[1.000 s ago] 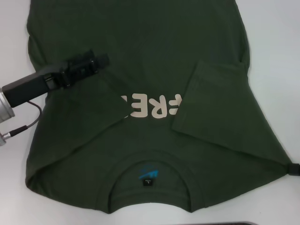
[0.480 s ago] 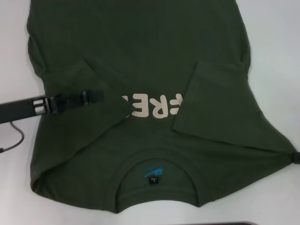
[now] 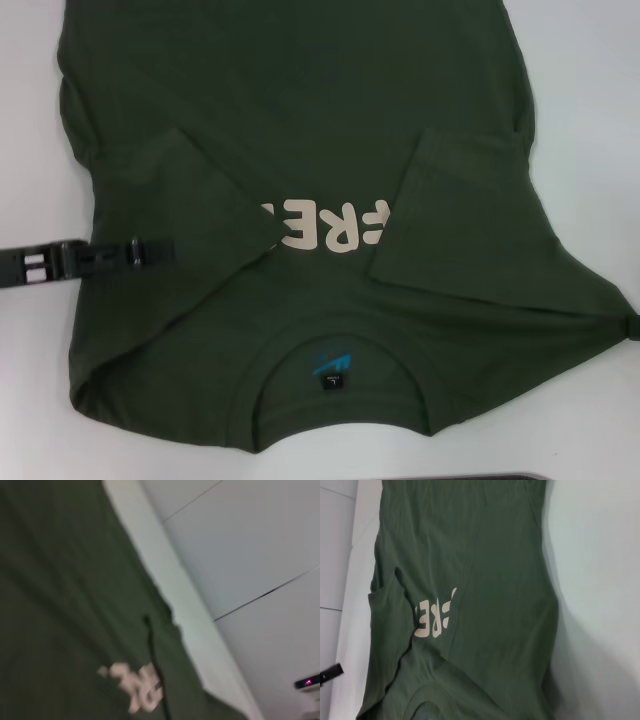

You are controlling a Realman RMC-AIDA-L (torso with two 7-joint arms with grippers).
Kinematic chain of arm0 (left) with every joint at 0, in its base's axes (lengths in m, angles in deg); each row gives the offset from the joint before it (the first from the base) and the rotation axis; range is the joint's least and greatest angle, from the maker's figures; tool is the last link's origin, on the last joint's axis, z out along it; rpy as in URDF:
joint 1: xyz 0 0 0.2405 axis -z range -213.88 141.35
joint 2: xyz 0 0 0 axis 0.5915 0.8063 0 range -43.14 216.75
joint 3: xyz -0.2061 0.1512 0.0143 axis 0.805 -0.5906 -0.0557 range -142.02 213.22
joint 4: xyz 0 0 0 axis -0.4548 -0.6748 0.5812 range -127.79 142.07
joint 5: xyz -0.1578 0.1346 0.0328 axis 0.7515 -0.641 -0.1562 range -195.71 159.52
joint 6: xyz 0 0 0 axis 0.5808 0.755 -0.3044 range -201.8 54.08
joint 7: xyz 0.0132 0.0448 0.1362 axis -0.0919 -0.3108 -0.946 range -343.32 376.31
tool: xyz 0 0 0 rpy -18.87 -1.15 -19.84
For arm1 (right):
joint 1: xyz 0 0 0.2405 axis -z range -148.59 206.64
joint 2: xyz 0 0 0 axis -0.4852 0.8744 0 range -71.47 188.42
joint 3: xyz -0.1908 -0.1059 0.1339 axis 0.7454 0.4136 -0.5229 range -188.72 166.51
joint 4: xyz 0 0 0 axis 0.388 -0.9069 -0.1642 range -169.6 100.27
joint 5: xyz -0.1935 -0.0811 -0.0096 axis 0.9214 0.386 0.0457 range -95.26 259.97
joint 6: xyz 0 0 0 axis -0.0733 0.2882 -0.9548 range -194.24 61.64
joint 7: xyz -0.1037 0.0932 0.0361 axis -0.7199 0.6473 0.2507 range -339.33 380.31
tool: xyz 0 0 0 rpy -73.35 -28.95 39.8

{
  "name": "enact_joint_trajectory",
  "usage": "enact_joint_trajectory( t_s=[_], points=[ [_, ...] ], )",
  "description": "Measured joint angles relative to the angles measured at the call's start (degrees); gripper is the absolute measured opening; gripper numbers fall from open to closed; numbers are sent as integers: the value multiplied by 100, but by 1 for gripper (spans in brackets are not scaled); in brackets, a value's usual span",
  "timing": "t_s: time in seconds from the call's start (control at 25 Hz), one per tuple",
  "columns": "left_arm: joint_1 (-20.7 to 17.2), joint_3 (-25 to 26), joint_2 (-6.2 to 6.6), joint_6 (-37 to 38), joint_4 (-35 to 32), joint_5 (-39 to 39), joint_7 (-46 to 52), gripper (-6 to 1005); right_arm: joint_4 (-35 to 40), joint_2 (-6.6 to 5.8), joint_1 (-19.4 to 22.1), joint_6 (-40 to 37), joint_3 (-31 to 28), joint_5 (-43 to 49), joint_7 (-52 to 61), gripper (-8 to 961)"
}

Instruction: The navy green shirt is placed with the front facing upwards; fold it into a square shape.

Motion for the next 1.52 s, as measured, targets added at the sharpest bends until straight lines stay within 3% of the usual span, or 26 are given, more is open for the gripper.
enact_joint_trajectory(
  t_s=[0.76,1.52],
  points=[
    [33,356,146,137,-581,-1673,491,885,-17,-73,-83,99,2,24,0,42],
    [160,340,205,250,-588,-2458,584,884,-58,-126,-144,149,-20,0,51,41]
  ],
)
